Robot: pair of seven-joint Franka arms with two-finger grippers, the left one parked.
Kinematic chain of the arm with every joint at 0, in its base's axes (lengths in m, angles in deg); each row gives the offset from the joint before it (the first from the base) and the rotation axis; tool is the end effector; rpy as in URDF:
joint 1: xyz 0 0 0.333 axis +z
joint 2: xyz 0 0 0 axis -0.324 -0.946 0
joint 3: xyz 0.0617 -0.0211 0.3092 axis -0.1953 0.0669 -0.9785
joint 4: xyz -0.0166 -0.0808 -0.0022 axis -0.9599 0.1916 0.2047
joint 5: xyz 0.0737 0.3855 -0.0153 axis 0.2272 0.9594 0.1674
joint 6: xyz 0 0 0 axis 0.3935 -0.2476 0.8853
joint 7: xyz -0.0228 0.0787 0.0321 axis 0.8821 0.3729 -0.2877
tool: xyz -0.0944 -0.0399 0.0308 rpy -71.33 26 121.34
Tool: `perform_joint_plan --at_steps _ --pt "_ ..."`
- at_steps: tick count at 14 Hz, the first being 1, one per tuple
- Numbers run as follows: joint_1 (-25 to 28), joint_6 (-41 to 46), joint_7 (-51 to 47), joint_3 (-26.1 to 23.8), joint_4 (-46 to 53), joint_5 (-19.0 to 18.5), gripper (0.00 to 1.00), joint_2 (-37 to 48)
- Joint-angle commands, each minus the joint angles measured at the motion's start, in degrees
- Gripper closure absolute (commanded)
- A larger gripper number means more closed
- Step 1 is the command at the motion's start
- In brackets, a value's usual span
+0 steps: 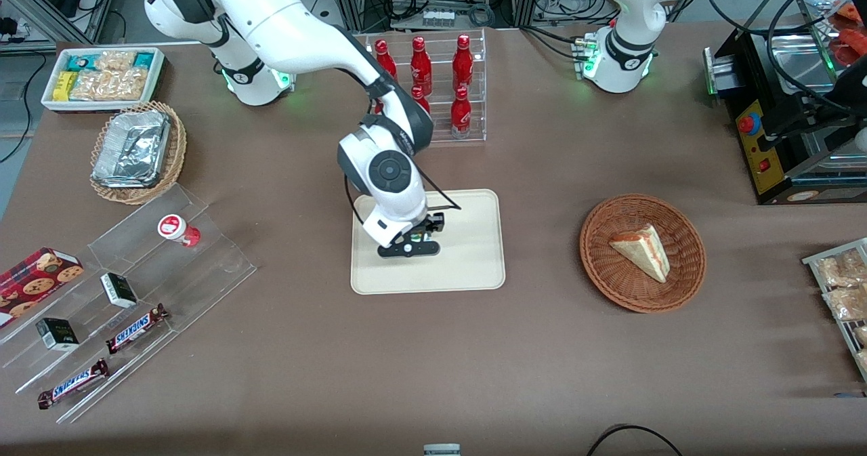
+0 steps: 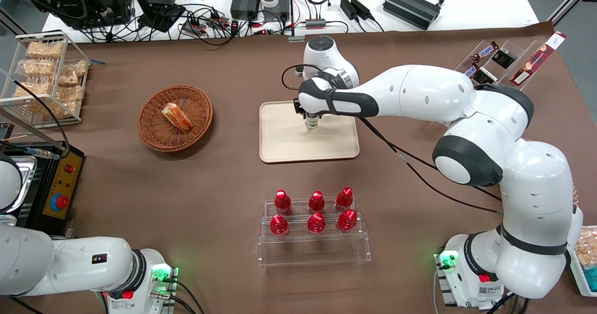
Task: Place green gum on tray
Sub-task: 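Lower the gum container onto the tray and open the right gripper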
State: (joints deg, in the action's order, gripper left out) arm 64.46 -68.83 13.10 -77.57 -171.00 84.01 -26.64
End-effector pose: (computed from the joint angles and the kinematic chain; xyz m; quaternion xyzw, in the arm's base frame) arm 0.5263 0.4681 0.2533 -0.9996 -0.0010 0.0143 0.0256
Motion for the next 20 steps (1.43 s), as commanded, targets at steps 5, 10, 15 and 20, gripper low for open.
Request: perform_joint_plan --at_steps 5,10,15,20 --pt "0.68 -0.25 -0.79 0.65 3.14 1.36 1.00 -2.93" --pt "0.68 -0.42 -0.71 0.65 3.14 1.27 0.03 -3.54" --pt "0.68 -1.04 -0.09 0.65 3.06 0.83 0.00 -3.54" --pt "0.59 -0.60 3.85 0.74 3.14 0.66 0.00 -2.49"
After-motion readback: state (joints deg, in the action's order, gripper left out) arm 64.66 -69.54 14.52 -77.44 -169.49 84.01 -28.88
